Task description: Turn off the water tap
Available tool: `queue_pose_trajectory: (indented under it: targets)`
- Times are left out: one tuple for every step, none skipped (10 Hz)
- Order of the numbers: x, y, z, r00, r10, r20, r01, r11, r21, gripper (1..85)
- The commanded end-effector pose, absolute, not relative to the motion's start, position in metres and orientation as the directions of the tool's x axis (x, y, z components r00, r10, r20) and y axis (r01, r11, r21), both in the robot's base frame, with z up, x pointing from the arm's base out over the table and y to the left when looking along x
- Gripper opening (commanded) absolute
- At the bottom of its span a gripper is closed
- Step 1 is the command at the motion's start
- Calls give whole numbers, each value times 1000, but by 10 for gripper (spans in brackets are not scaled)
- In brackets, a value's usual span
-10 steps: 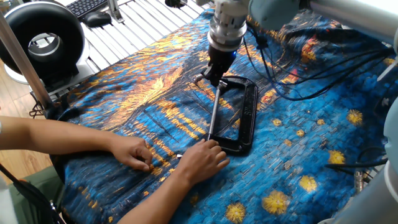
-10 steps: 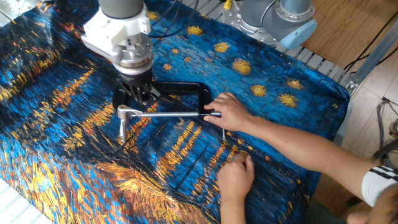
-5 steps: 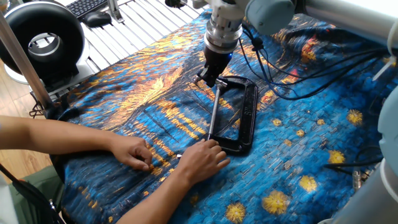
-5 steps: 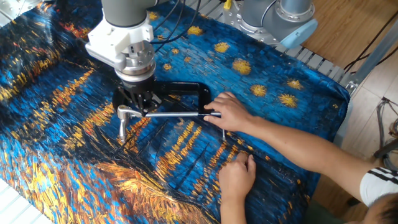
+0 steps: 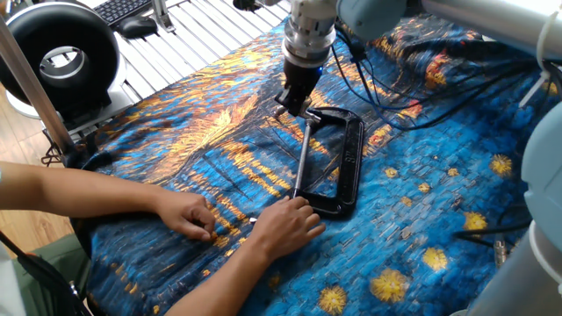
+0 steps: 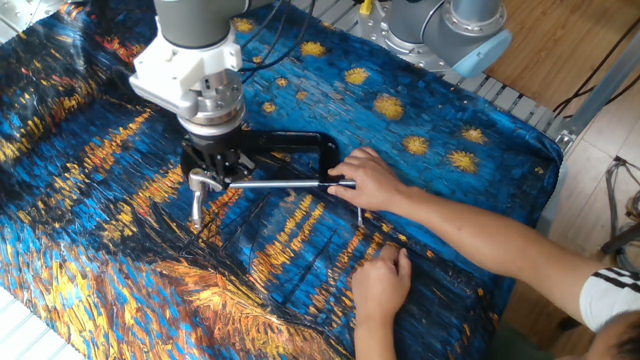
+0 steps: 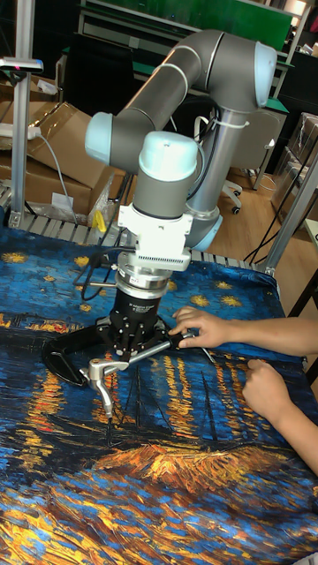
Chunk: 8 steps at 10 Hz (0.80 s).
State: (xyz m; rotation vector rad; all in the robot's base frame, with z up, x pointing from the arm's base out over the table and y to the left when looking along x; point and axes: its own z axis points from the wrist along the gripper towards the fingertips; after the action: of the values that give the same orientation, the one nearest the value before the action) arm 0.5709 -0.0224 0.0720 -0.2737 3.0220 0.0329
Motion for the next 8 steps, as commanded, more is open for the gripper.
queue_pose_trajectory:
  targets:
    - [583,-27,80,-973,-205,-111,-206,979,2,13]
    - [587,-29,82,-968,-219,-120,-219,976,-8,13]
    - [592,-34,82,-962,-238,-133,-237,971,-26,13]
    - [597,-38,82,-954,-264,-145,-260,965,-45,13]
    - [602,-42,83,-946,-284,-159,-278,959,-57,13]
    - [604,-42,83,-942,-291,-168,-285,957,-58,13]
    - [606,-45,83,-938,-301,-172,-293,954,-68,13]
    - [607,-48,83,-934,-311,-175,-302,950,-78,13]
